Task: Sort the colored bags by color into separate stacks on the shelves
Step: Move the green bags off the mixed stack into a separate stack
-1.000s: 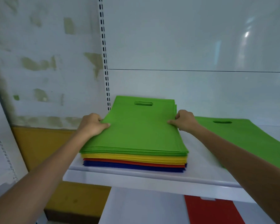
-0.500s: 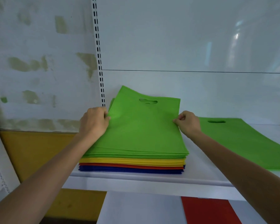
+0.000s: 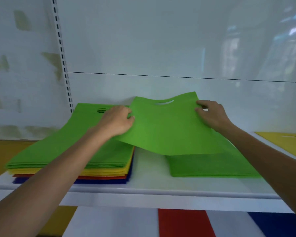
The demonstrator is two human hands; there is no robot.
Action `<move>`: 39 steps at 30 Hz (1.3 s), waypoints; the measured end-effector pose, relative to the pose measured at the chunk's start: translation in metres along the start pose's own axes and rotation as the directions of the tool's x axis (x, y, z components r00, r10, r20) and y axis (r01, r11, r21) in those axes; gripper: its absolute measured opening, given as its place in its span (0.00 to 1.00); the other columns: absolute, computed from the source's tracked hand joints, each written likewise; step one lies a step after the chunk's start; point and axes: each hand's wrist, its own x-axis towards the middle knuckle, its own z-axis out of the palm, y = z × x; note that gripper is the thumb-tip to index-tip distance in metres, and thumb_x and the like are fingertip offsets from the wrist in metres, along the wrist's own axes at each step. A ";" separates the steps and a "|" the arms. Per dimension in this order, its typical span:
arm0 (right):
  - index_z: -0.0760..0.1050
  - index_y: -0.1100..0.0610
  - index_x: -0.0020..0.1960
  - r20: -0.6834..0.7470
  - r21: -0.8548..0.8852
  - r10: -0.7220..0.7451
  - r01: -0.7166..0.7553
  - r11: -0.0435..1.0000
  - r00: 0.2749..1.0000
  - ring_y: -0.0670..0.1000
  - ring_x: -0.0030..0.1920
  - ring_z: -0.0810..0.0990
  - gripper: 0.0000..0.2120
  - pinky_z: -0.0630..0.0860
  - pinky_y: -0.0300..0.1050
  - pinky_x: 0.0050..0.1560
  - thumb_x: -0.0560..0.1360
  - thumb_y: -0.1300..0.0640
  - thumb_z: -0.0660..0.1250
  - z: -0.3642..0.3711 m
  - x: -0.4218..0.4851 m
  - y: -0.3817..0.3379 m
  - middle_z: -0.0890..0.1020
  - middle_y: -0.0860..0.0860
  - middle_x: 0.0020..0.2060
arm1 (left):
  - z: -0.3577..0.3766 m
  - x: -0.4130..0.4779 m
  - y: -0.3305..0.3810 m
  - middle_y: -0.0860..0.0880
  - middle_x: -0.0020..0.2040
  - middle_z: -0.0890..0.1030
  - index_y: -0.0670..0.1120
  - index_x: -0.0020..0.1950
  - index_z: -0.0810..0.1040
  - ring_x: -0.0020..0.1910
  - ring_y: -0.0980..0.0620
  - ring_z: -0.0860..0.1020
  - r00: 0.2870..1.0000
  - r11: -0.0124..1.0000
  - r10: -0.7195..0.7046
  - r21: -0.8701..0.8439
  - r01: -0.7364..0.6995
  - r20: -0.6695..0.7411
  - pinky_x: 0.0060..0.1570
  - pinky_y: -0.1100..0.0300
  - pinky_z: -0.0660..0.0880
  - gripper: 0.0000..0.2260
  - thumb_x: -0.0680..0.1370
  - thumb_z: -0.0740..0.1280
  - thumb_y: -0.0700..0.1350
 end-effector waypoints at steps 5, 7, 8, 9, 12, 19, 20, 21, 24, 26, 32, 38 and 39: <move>0.66 0.61 0.70 0.120 -0.104 -0.012 0.025 0.994 0.993 0.55 0.68 0.68 0.23 0.63 0.48 0.68 0.78 0.56 0.62 -0.034 0.001 0.051 0.71 0.56 0.67 | 0.027 0.004 0.057 0.39 0.64 0.73 0.38 0.63 0.73 0.64 0.42 0.71 0.998 0.998 -0.008 0.064 0.004 0.064 0.62 0.51 0.69 0.19 0.79 0.60 0.50; 0.66 0.62 0.70 0.145 -0.141 0.016 0.005 0.990 0.989 0.57 0.68 0.67 0.23 0.63 0.51 0.68 0.77 0.56 0.62 -0.042 -0.002 0.068 0.71 0.57 0.67 | 0.040 0.001 0.074 0.39 0.64 0.74 0.38 0.63 0.74 0.63 0.43 0.71 0.998 0.999 -0.019 0.051 0.016 0.066 0.61 0.51 0.69 0.19 0.79 0.60 0.49; 0.66 0.63 0.70 0.172 -0.165 0.030 -0.001 0.986 0.985 0.58 0.67 0.68 0.23 0.64 0.53 0.68 0.77 0.57 0.62 -0.045 -0.004 0.076 0.71 0.58 0.67 | 0.047 -0.001 0.081 0.39 0.64 0.74 0.39 0.63 0.74 0.63 0.43 0.72 0.998 0.999 -0.024 0.035 0.022 0.066 0.61 0.52 0.70 0.18 0.78 0.60 0.48; 0.66 0.64 0.69 0.205 -0.192 0.045 -0.005 0.981 0.978 0.58 0.67 0.68 0.22 0.65 0.54 0.67 0.77 0.57 0.62 -0.047 -0.006 0.083 0.71 0.59 0.66 | 0.054 -0.005 0.087 0.40 0.63 0.75 0.40 0.63 0.75 0.62 0.43 0.73 0.997 0.999 -0.031 0.017 0.030 0.071 0.60 0.52 0.70 0.17 0.78 0.61 0.48; 0.66 0.64 0.68 0.307 -0.239 0.094 -0.019 0.971 0.947 0.59 0.65 0.69 0.21 0.68 0.51 0.64 0.77 0.57 0.62 -0.049 -0.012 0.102 0.71 0.60 0.65 | 0.079 -0.017 0.097 0.41 0.60 0.78 0.41 0.60 0.77 0.59 0.44 0.75 0.991 0.997 -0.069 -0.018 0.071 0.111 0.58 0.53 0.72 0.16 0.77 0.62 0.47; 0.67 0.63 0.67 0.448 -0.301 0.179 -0.041 0.953 0.876 0.58 0.64 0.70 0.21 0.67 0.50 0.65 0.77 0.55 0.61 -0.036 -0.025 0.138 0.72 0.59 0.65 | 0.107 -0.032 0.105 0.43 0.58 0.79 0.43 0.59 0.78 0.56 0.46 0.76 0.965 0.985 -0.169 0.007 0.171 0.201 0.53 0.56 0.73 0.14 0.77 0.63 0.47; 0.68 0.61 0.66 0.462 -0.295 0.189 -0.051 0.954 0.866 0.58 0.64 0.71 0.20 0.68 0.51 0.64 0.77 0.54 0.61 -0.032 -0.026 0.142 0.72 0.58 0.64 | 0.108 -0.033 0.105 0.43 0.57 0.79 0.43 0.58 0.78 0.55 0.46 0.76 0.964 0.985 -0.170 0.006 0.172 0.203 0.52 0.56 0.73 0.13 0.77 0.62 0.47; 0.69 0.60 0.65 0.470 -0.293 0.202 -0.064 0.954 0.859 0.58 0.63 0.71 0.19 0.69 0.52 0.64 0.77 0.52 0.61 -0.030 -0.026 0.146 0.73 0.58 0.63 | 0.109 -0.033 0.106 0.43 0.57 0.79 0.43 0.58 0.78 0.54 0.46 0.76 0.965 0.986 -0.167 0.010 0.168 0.204 0.51 0.56 0.73 0.14 0.77 0.62 0.47; 0.73 0.58 0.60 0.452 -0.314 0.235 -0.093 0.945 0.861 0.58 0.59 0.73 0.17 0.70 0.53 0.62 0.76 0.49 0.59 -0.024 -0.024 0.155 0.76 0.56 0.59 | 0.111 -0.032 0.107 0.43 0.57 0.78 0.43 0.60 0.78 0.54 0.45 0.76 0.963 0.986 -0.164 0.041 0.159 0.216 0.50 0.56 0.73 0.14 0.78 0.61 0.48; 0.74 0.58 0.58 0.443 -0.341 0.248 -0.094 0.935 0.861 0.58 0.59 0.73 0.17 0.69 0.52 0.61 0.77 0.48 0.58 -0.021 -0.023 0.157 0.76 0.56 0.58 | 0.112 -0.030 0.106 0.43 0.57 0.78 0.44 0.60 0.77 0.55 0.45 0.75 0.963 0.987 -0.162 0.055 0.154 0.215 0.50 0.56 0.72 0.14 0.78 0.61 0.48; 0.72 0.58 0.63 0.416 -0.384 0.250 -0.080 0.920 0.874 0.57 0.62 0.71 0.18 0.68 0.51 0.62 0.78 0.49 0.56 -0.017 -0.021 0.157 0.75 0.55 0.60 | 0.116 -0.024 0.105 0.45 0.61 0.76 0.47 0.64 0.74 0.59 0.46 0.74 0.966 0.988 -0.153 0.048 0.146 0.210 0.48 0.61 0.67 0.15 0.78 0.61 0.48; 0.71 0.58 0.64 0.445 -0.376 0.257 -0.081 0.923 0.858 0.58 0.63 0.70 0.18 0.68 0.54 0.65 0.78 0.51 0.57 -0.018 -0.014 0.148 0.74 0.56 0.63 | 0.115 -0.013 0.099 0.46 0.64 0.74 0.49 0.66 0.72 0.62 0.46 0.73 0.957 0.985 -0.166 0.077 0.151 0.239 0.57 0.55 0.72 0.18 0.77 0.61 0.51; 0.71 0.59 0.65 0.406 -0.357 0.234 -0.082 0.930 0.883 0.58 0.65 0.69 0.19 0.67 0.54 0.66 0.78 0.52 0.58 -0.020 -0.013 0.142 0.73 0.57 0.64 | 0.111 -0.009 0.096 0.46 0.65 0.74 0.49 0.67 0.71 0.63 0.46 0.73 0.957 0.985 -0.169 0.077 0.155 0.236 0.59 0.54 0.71 0.19 0.77 0.61 0.51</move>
